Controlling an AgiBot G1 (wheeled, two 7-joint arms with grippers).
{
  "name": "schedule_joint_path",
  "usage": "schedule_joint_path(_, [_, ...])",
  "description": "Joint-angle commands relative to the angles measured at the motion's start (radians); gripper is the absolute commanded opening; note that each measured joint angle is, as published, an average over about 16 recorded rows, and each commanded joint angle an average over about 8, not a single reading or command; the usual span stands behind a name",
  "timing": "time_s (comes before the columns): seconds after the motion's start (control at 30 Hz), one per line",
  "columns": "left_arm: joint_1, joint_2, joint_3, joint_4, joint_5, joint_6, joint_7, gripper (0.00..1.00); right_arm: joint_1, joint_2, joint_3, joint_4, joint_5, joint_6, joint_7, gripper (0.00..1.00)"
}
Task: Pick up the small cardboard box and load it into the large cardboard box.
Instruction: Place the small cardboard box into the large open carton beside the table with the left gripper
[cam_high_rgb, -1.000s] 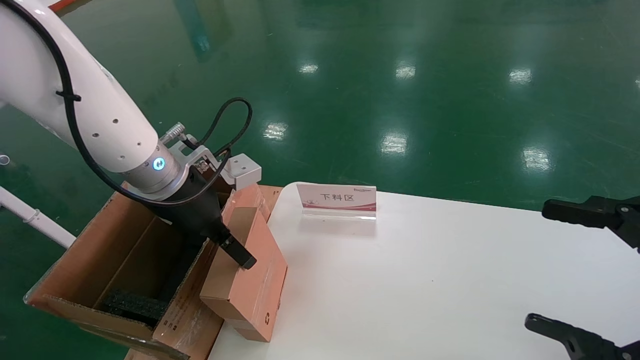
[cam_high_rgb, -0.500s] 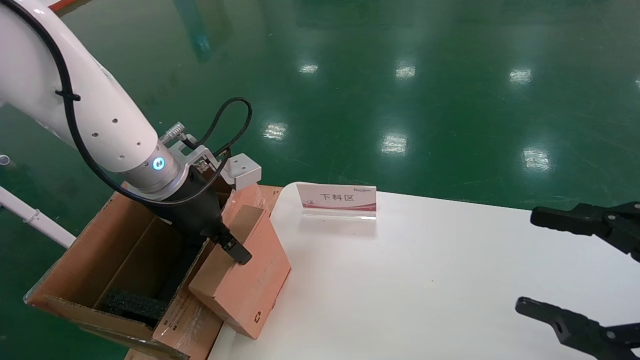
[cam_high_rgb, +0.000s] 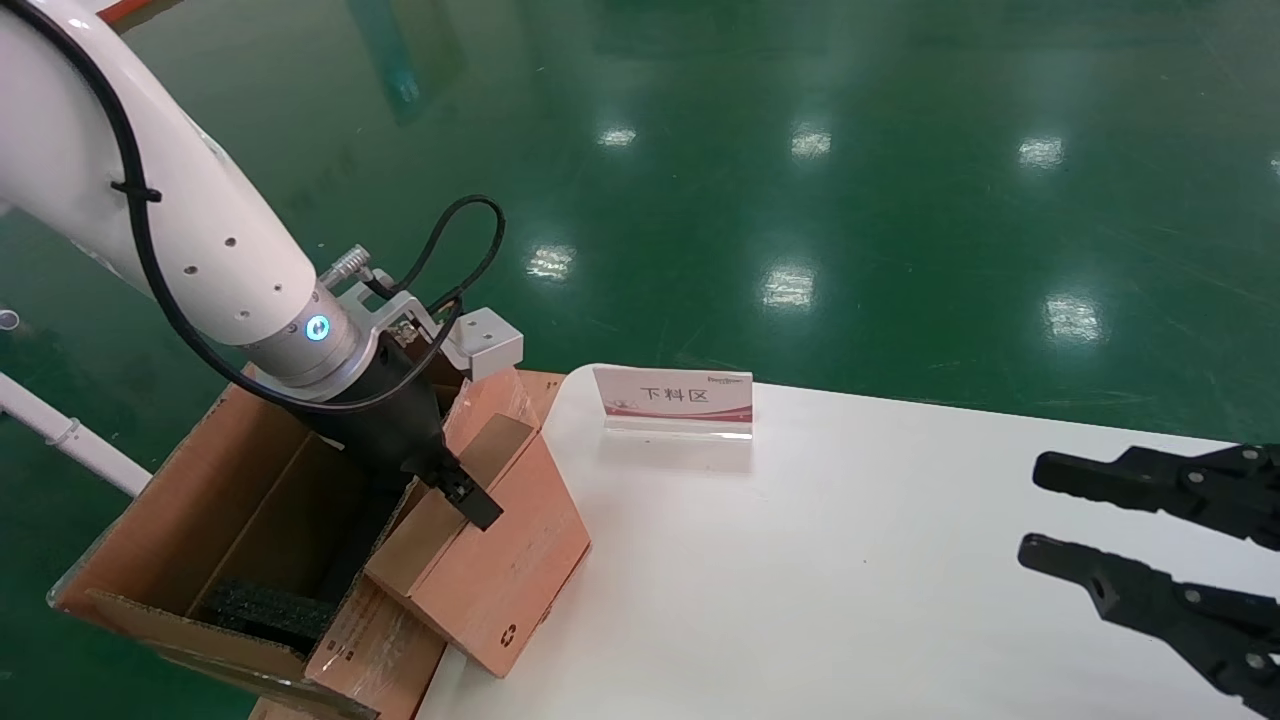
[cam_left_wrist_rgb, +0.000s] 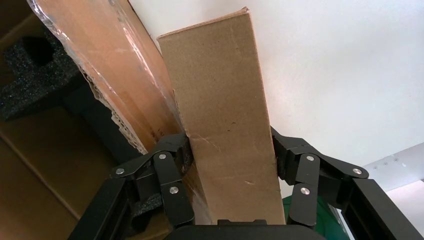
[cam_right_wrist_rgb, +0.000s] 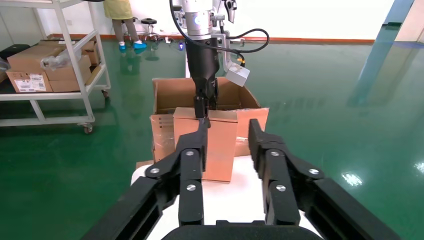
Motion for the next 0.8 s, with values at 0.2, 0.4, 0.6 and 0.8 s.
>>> schedule_joint_path(0.2, [-0.039,-0.014,-0.031,0.035,-0.026,-0.012,0.022,0.00,0.000,0.000,0.000,0.000,0.000,0.000,0.000,1.00])
schedule_joint_path(0.4, [-0.101,-0.032,-0.082,0.101,-0.070,-0.026,0.075,0.00,0.000,0.000,-0.001,-0.001,0.000,0.000,-0.001,1.00])
schedule_joint_path(0.6, [-0.181,-0.042,-0.136,0.203,-0.090,-0.047,0.161,0.00,0.001,0.000,-0.001,-0.001,0.001,0.000,-0.001,1.00])
schedule_joint_path(0.8, [-0.262,-0.038,-0.163,0.325,-0.072,-0.034,0.268,0.00,0.001,0.000,-0.002,-0.001,0.001,0.000,-0.001,1.00])
